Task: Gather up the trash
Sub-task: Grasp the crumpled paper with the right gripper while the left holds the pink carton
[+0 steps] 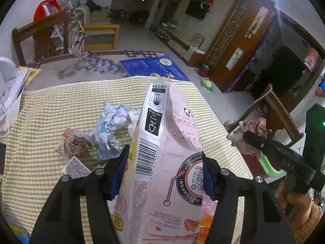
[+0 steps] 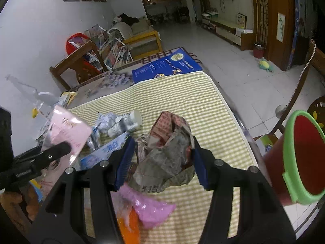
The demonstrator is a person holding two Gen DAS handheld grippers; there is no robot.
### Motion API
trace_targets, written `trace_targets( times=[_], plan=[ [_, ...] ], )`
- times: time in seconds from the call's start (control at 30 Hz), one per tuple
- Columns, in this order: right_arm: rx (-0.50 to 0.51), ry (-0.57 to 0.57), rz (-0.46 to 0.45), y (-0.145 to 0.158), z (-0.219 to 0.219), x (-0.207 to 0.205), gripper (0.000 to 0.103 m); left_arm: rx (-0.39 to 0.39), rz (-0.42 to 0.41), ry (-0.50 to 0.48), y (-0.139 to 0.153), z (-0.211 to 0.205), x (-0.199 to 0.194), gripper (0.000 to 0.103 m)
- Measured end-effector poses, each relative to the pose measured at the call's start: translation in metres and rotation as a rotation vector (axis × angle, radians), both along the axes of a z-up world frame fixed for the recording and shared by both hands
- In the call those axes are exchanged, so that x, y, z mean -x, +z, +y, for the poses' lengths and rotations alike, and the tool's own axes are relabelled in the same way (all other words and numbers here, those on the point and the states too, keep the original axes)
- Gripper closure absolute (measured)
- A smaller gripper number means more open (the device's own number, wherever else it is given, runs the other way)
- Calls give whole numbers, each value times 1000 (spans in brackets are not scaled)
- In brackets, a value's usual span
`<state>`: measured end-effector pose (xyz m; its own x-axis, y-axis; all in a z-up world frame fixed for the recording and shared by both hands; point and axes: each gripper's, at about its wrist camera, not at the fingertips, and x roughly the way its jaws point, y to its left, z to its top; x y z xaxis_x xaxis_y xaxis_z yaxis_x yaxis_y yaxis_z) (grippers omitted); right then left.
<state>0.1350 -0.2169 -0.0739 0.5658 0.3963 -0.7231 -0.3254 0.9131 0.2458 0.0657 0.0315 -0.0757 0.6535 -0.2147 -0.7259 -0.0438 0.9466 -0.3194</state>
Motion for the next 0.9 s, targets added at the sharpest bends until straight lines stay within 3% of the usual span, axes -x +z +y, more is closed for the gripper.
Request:
trace_targets(
  times=[0.4, 0.9],
  plan=[
    [-1, -86, -96, 30, -35, 53, 49, -32, -66, -79, 28, -50, 16, 44],
    [0, -140, -126, 40, -59, 72, 48, -61, -89, -109, 37, -72, 34, 44]
  ],
)
